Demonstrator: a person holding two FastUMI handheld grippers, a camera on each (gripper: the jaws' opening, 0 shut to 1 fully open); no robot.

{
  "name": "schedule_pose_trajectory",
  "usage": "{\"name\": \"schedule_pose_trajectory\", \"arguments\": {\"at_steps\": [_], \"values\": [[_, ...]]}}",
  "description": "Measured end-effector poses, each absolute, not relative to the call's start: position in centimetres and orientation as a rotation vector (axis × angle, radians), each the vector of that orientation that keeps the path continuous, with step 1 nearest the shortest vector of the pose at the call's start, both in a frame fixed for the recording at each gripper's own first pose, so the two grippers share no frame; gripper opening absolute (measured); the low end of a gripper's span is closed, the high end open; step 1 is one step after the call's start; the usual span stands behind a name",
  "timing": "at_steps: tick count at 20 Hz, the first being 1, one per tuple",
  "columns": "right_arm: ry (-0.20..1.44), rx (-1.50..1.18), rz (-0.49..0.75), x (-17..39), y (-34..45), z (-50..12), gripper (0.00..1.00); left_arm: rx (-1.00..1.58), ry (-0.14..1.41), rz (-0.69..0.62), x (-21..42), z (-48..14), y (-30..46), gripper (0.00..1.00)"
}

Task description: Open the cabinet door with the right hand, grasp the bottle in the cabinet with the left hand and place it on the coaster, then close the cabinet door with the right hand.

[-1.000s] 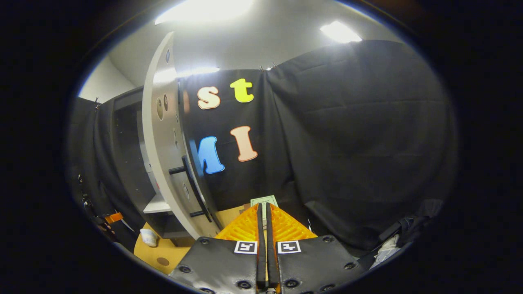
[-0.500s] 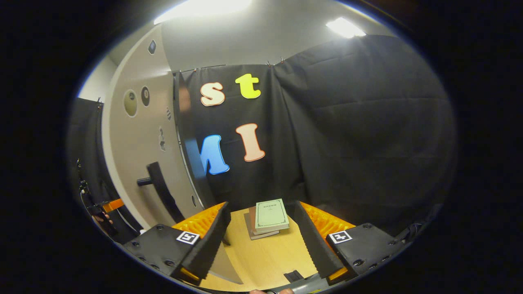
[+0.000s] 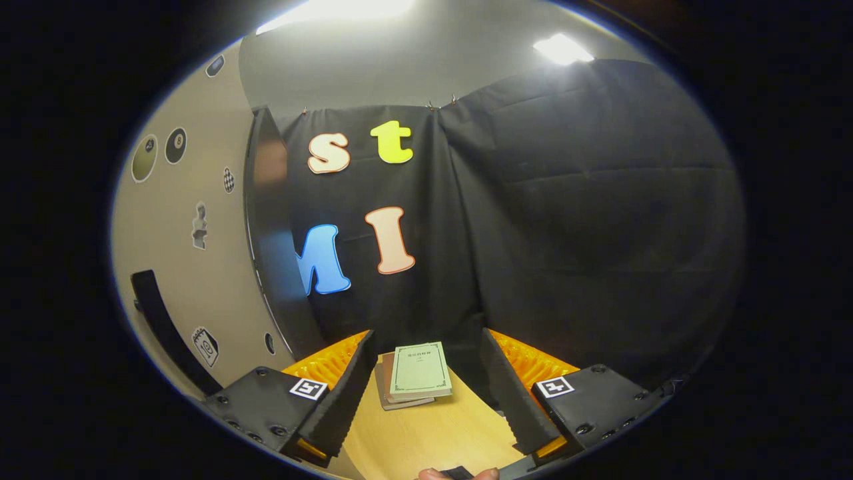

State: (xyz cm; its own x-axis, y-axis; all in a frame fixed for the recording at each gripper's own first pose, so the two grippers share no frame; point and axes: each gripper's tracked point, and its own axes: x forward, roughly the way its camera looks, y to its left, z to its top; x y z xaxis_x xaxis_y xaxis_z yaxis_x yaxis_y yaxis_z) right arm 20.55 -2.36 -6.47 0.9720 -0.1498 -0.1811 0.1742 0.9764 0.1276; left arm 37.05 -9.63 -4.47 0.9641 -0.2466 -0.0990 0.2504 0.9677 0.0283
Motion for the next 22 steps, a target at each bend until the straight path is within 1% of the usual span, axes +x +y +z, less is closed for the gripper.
{"name": "schedule_pose_trajectory", "arguments": {"at_steps": [5,6,8,9,10,11,13,15,18,19,20,21,22], "values": [[0.222,0.161,-0.161,23.3,-3.6,-8.7,0.98,0.053,0.104,-0.251,41.8,-6.1,-12.1,0.88],[0.229,0.168,-0.152,23.7,-3.7,-8.9,0.98,0.05,0.111,-0.242,42.6,-6.4,-12.2,0.9],[0.227,0.17,-0.148,24.5,-4.1,-9.0,0.98,0.04,0.119,-0.236,43.9,-7.0,-12.5,0.88],[0.224,0.164,-0.149,24.8,-4.4,-9.0,0.98,0.041,0.12,-0.231,44.7,-7.2,-12.5,0.9],[0.225,0.158,-0.152,25.1,-4.8,-9.0,0.98,0.038,0.122,-0.227,45.3,-7.3,-12.3,0.88],[0.23,0.158,-0.153,25.4,-5.0,-9.1,0.98,0.034,0.12,-0.223,45.8,-7.3,-12.3,0.9],[0.245,0.163,-0.146,26.0,-5.4,-9.5,0.98,0.031,0.112,-0.211,47.1,-7.1,-12.1,0.88],[0.245,0.165,-0.142,26.8,-5.6,-9.4,0.98,0.026,0.112,-0.22,47.8,-7.1,-12.4,0.92],[0.243,0.165,-0.135,27.6,-5.8,-9.5,0.98,0.04,0.128,-0.229,48.2,-7.8,-12.7,0.88],[0.243,0.165,-0.132,27.8,-5.8,-9.6,0.98,0.048,0.136,-0.227,48.4,-8.1,-12.7,0.88],[0.244,0.165,-0.128,28.0,-5.7,-9.7,0.98,0.051,0.135,-0.225,48.6,-8.2,-12.8,0.9],[0.247,0.167,-0.125,28.2,-5.7,-9.8,0.98,0.047,0.133,-0.229,48.9,-8.3,-12.9,0.88],[0.249,0.171,-0.122,28.3,-5.8,-9.9,0.98,0.042,0.134,-0.236,49.0,-8.3,-13.1,0.88]]}}
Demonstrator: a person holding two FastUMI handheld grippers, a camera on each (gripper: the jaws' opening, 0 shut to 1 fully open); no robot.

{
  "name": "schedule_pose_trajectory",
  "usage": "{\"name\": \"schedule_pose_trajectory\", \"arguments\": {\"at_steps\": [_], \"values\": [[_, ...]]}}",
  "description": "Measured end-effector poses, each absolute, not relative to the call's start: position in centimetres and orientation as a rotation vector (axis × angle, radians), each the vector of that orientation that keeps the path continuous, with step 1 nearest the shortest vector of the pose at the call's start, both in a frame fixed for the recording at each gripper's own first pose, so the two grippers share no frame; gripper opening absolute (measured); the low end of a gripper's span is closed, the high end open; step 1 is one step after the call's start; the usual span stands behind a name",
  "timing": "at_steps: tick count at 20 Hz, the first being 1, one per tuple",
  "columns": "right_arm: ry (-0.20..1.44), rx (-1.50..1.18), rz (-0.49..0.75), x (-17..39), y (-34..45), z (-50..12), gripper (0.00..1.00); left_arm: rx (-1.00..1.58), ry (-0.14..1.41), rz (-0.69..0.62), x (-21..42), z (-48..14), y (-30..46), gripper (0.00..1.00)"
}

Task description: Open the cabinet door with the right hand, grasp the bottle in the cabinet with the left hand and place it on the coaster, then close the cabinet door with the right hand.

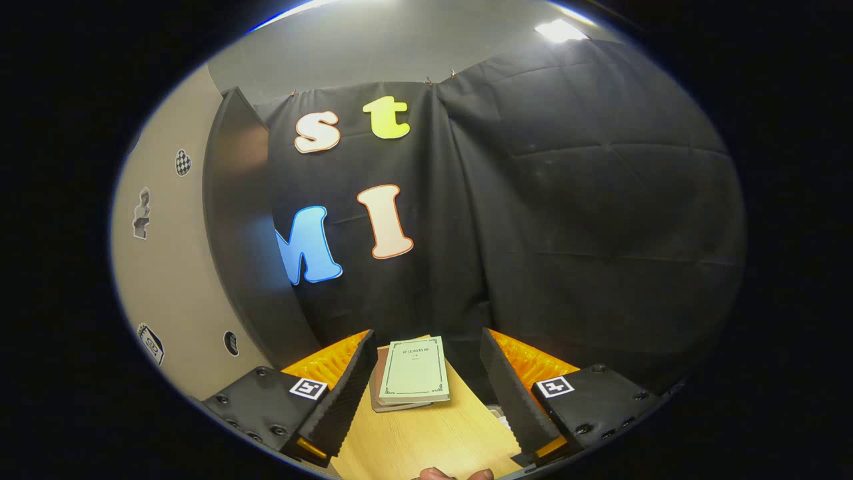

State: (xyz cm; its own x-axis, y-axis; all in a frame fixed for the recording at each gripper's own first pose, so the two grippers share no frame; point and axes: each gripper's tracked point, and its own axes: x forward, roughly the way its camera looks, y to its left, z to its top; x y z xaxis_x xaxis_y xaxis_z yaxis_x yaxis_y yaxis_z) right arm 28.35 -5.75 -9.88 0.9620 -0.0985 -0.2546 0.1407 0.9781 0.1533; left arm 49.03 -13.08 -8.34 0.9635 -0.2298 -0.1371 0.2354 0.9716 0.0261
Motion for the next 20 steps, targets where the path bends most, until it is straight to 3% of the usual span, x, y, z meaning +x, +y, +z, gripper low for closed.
{"name": "schedule_pose_trajectory", "arguments": {"at_steps": [3,5,12,20], "values": [[0.249,0.175,-0.113,29.0,-5.7,-10.0,0.98,0.057,0.137,-0.222,49.1,-8.5,-12.6,0.89],[0.25,0.176,-0.106,29.5,-5.7,-10.0,0.98,0.071,0.141,-0.222,49.0,-8.5,-12.6,0.75],[0.248,0.188,-0.066,31.1,-5.1,-10.2,0.98,0.144,0.13,-0.249,46.8,-8.1,-13.4,0.69],[0.257,0.174,0.02,33.2,-2.4,-10.1,0.98,0.105,0.043,-0.268,40.0,-3.1,-11.9,0.72]]}}
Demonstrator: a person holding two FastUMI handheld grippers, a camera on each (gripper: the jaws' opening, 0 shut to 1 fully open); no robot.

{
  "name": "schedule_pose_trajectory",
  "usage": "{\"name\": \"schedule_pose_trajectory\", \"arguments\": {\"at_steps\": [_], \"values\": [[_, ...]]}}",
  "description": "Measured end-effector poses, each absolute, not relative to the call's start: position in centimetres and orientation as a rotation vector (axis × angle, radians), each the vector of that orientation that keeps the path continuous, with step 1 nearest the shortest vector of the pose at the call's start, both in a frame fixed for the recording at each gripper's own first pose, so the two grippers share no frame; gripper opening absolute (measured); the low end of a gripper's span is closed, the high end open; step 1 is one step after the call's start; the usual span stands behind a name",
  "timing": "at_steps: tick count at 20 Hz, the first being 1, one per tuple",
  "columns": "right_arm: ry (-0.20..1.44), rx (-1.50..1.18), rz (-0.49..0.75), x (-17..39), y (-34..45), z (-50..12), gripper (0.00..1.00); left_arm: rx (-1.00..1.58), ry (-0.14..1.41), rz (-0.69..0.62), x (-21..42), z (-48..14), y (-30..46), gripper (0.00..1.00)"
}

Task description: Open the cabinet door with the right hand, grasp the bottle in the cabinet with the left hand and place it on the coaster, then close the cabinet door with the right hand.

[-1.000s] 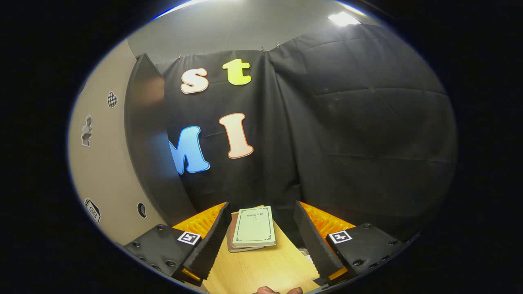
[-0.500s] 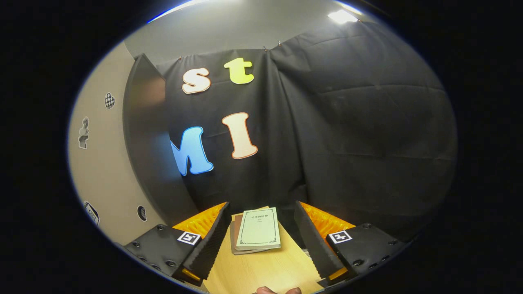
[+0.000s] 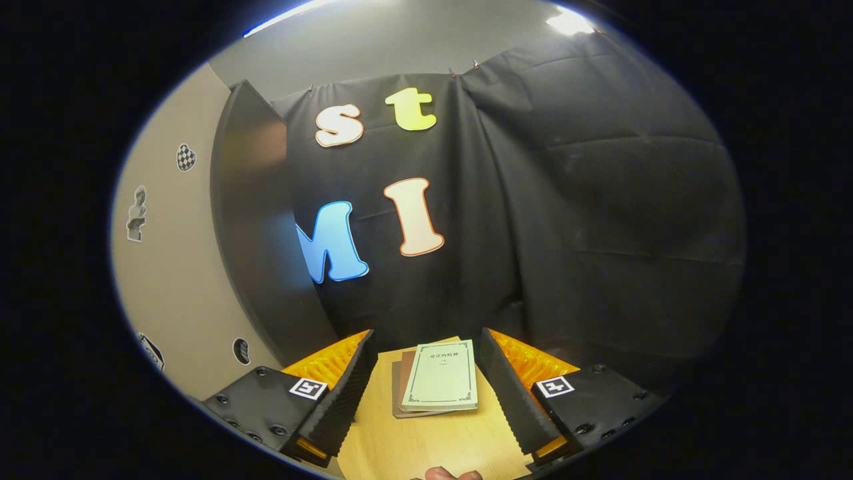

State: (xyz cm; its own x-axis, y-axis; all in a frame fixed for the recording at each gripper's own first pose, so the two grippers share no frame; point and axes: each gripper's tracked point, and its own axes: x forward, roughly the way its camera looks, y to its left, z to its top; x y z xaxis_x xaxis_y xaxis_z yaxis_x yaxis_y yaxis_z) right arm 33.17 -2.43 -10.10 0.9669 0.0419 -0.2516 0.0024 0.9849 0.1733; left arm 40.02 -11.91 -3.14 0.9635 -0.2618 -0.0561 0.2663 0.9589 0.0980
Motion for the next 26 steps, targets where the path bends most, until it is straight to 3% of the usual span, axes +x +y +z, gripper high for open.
{"name": "schedule_pose_trajectory", "arguments": {"at_steps": [6,11,18,26], "values": [[0.228,0.151,0.008,32.3,-1.2,-9.1,0.98,0.082,0.012,-0.201,32.6,0.1,-5.6,0.69],[0.205,0.165,-0.012,30.9,0.1,-8.3,0.98,0.13,0.037,-0.112,26.8,-2.2,2.2,0.69],[0.205,0.141,-0.021,28.3,2.2,-7.6,0.98,0.15,0.095,0.001,20.4,-9.5,11.6,0.69],[0.208,0.151,-0.075,25.7,2.8,-6.1,0.98,0.157,0.148,0.083,17.4,-21.9,16.3,0.7]]}}
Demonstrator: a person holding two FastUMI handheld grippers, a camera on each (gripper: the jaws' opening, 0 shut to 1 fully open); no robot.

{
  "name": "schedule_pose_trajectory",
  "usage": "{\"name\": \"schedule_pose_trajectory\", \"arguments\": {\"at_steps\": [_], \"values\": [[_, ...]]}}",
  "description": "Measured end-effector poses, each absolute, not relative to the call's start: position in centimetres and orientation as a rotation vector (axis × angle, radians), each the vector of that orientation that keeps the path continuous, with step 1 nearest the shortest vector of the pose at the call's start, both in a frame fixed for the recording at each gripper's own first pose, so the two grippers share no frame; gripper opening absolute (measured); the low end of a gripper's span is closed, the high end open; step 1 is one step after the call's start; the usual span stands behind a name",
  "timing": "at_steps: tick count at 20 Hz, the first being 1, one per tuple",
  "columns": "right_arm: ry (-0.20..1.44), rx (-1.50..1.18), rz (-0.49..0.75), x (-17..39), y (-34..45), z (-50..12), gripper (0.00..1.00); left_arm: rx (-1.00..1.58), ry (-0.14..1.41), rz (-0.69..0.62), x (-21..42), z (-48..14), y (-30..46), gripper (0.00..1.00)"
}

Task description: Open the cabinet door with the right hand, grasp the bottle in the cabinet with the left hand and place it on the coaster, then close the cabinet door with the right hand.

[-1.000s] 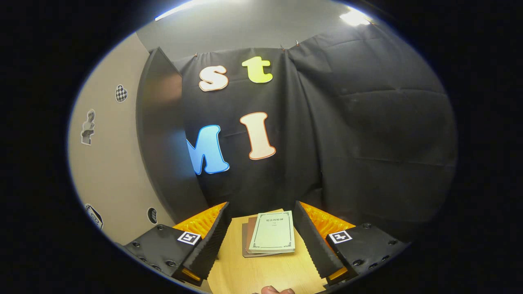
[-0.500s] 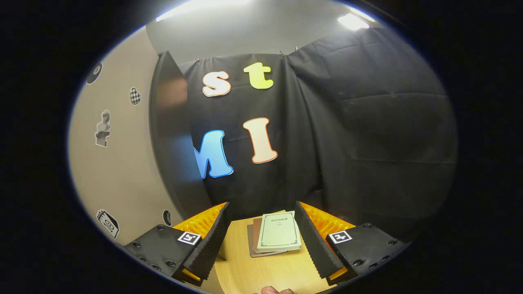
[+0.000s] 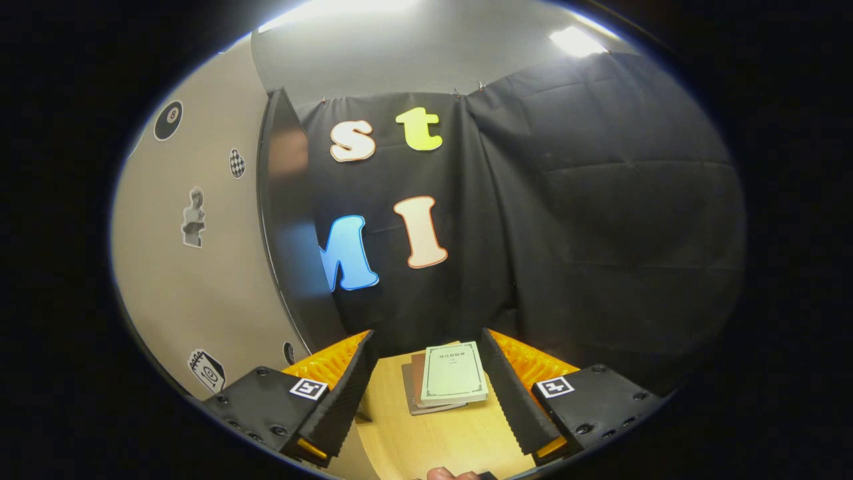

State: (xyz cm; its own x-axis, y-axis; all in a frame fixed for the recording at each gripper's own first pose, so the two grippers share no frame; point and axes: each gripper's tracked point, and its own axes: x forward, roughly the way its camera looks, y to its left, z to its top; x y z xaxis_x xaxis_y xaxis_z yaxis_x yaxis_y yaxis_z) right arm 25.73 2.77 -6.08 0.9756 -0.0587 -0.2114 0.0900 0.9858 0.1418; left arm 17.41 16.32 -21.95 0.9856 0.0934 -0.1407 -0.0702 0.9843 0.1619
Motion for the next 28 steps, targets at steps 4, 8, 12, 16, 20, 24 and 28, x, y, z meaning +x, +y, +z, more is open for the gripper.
{"name": "schedule_pose_trajectory", "arguments": {"at_steps": [4,8,12,16,20,24,28], "values": [[0.195,0.213,-0.137,24.4,1.9,-5.1,0.98,0.099,0.157,0.099,16.3,-27.1,17.1,0.7],[0.205,0.221,-0.198,23.2,0.5,-4.5,0.98,0.099,0.198,0.06,15.9,-31.6,16.7,0.7],[0.17,0.147,-0.229,22.4,-0.4,-2.6,0.98,0.134,0.212,0.029,15.8,-34.3,15.7,0.71],[0.178,0.176,-0.238,22.1,-0.1,-2.4,0.98,0.15,0.223,0.045,15.6,-36.2,16.0,0.69],[0.174,0.192,-0.256,21.8,-0.2,-2.4,0.98,0.154,0.232,0.045,15.3,-37.2,16.0,0.7],[0.152,0.186,-0.264,21.6,-0.1,-2.1,0.98,0.163,0.244,0.04,15.2,-37.4,15.3,0.69],[0.157,0.143,-0.298,20.6,-0.4,-2.9,0.98,0.16,0.258,0.042,14.9,-37.3,15.2,0.72]]}}
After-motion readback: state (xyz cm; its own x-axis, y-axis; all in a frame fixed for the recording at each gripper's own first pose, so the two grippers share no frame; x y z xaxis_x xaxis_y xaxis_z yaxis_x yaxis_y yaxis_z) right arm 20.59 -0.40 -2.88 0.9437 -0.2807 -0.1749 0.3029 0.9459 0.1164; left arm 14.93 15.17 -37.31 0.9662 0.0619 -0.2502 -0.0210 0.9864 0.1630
